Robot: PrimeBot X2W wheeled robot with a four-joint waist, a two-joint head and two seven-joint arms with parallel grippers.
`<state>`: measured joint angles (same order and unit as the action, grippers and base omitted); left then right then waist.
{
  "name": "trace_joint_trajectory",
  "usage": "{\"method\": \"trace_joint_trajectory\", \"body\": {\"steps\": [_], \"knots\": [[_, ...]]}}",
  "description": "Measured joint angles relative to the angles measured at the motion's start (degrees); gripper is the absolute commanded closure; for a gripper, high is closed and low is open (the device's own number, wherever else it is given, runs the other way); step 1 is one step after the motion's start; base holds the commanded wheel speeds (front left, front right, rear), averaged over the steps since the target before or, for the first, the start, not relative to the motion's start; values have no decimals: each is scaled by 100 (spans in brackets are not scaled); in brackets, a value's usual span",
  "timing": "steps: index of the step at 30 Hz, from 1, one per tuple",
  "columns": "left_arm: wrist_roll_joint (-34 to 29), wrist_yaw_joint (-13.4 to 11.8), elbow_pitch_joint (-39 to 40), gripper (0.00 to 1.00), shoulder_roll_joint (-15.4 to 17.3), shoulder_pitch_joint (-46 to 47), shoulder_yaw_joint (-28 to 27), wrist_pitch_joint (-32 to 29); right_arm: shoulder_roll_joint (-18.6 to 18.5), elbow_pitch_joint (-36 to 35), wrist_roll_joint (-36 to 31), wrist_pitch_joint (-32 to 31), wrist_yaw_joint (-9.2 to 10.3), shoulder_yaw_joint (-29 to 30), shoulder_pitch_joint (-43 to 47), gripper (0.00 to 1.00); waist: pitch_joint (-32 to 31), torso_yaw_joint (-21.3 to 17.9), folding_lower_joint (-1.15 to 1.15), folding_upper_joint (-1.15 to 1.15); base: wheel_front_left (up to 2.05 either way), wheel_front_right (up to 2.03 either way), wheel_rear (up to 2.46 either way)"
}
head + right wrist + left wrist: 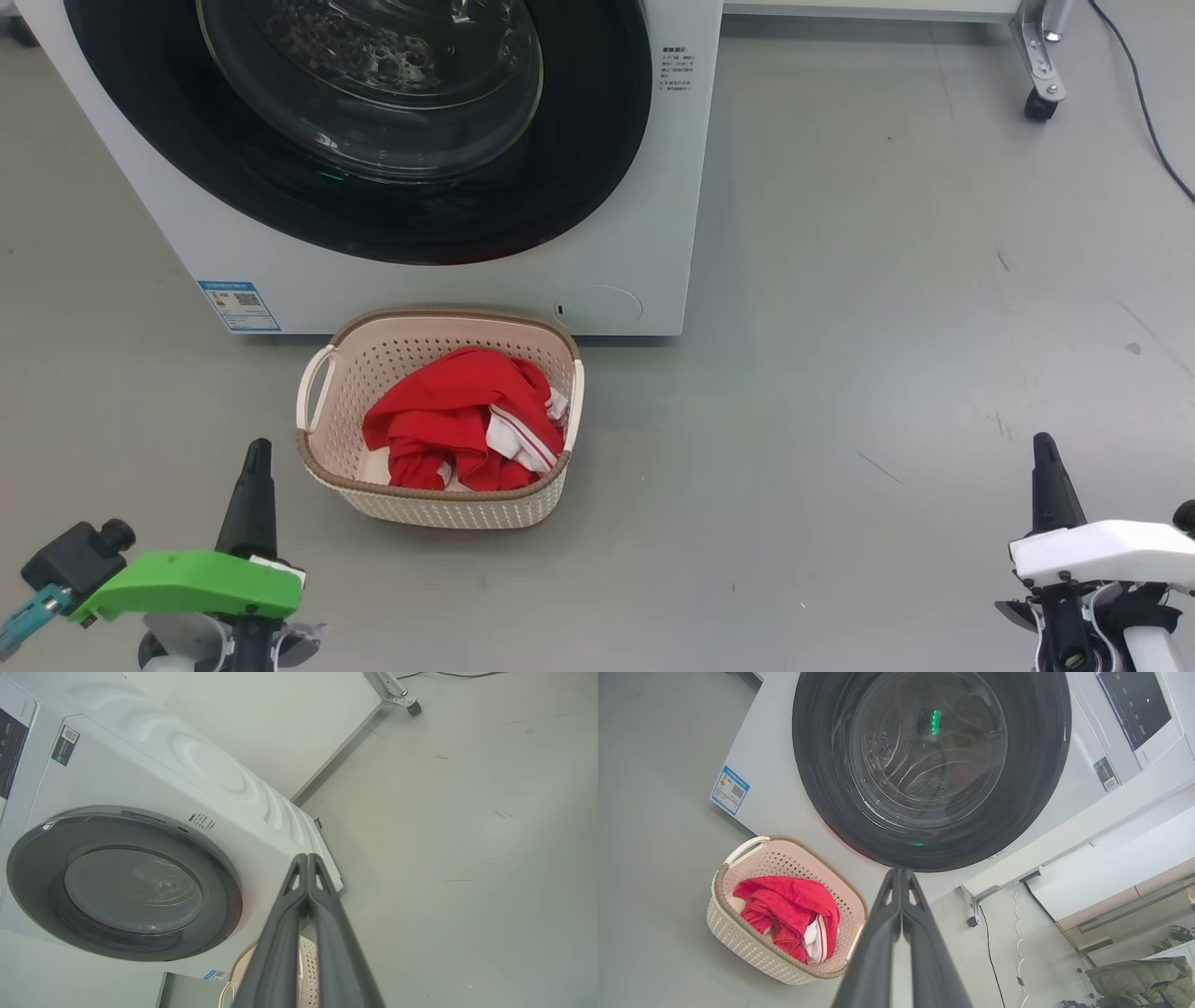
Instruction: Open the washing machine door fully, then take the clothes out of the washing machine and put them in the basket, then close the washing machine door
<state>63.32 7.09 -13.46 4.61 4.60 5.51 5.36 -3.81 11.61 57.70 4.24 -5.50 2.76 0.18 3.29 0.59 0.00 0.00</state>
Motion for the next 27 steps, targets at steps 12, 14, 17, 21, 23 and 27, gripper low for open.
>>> {"method": "trace_joint_trajectory", "body": {"steps": [12,14,17,21,23,27], "knots": [[773,1,-54,100,0,0,-153,-187,11,114,869,-249,-48,87,-98,100,-79,-15,0,0,0,0,0],[912,1,-59,100,0,0,-170,-235,14,137,1015,-272,-48,99,-103,100,-92,-17,0,0,0,0,0],[1102,1,-70,100,0,0,-197,-285,21,163,1235,-348,-49,121,-124,100,-111,-21,0,0,0,0,0],[1392,1,-86,100,0,0,-243,-364,23,189,1513,-416,-51,154,-143,100,-138,-26,0,0,0,0,0],[1491,1,-90,100,0,0,-277,-403,25,205,1668,-453,-58,169,-162,100,-151,-29,0,0,0,0,0],[1771,1,-102,100,0,0,-334,-474,29,230,1958,-521,-92,196,-216,100,-177,-34,0,0,0,0,0]]}}
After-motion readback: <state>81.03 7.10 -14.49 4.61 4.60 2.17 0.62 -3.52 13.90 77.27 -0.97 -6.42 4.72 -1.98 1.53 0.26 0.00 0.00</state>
